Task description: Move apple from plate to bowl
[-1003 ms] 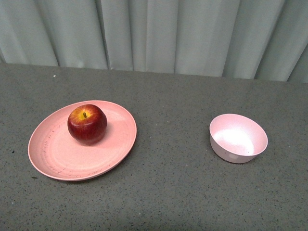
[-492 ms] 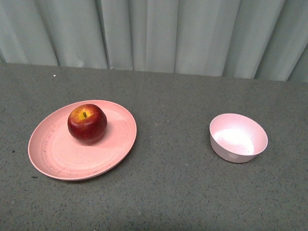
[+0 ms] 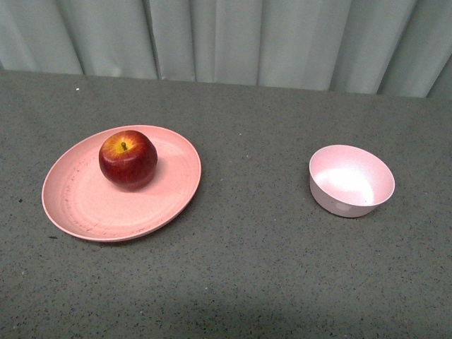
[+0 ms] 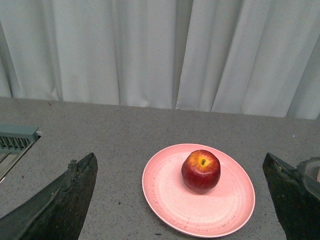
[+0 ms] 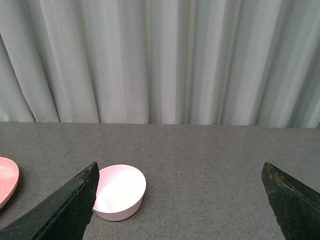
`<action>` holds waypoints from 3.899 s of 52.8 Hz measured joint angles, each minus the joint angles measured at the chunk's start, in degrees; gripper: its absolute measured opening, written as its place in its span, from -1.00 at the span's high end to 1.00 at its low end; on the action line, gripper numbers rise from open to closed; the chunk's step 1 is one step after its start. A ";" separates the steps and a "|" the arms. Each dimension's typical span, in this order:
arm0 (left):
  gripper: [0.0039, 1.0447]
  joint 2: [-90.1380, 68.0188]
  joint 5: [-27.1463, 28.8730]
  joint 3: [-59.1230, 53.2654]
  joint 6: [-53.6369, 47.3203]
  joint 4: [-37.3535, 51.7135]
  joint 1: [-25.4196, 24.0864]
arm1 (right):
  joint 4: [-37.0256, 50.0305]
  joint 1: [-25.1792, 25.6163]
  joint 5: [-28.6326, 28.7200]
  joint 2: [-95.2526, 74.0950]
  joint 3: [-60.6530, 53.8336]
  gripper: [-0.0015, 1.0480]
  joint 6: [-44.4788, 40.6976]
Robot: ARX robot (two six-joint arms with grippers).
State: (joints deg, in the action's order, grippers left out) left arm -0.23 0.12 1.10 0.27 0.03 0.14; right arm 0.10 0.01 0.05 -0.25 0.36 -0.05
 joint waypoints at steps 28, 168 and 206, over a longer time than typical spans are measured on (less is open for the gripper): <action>-0.88 0.02 0.00 0.00 0.00 0.00 0.00 | 0.00 0.00 0.00 0.00 0.00 -0.82 0.00; -0.88 0.02 0.00 0.00 0.00 0.00 0.00 | -1.11 -18.86 -1.79 -121.90 62.05 0.98 -19.47; -0.88 0.02 0.00 0.00 0.00 0.00 0.00 | -4.90 -30.80 7.43 -119.10 67.87 0.98 -19.17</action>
State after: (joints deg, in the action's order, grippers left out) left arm -0.21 0.12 1.10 0.27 0.03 0.14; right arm -4.80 -30.79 7.49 -119.35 68.23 -19.22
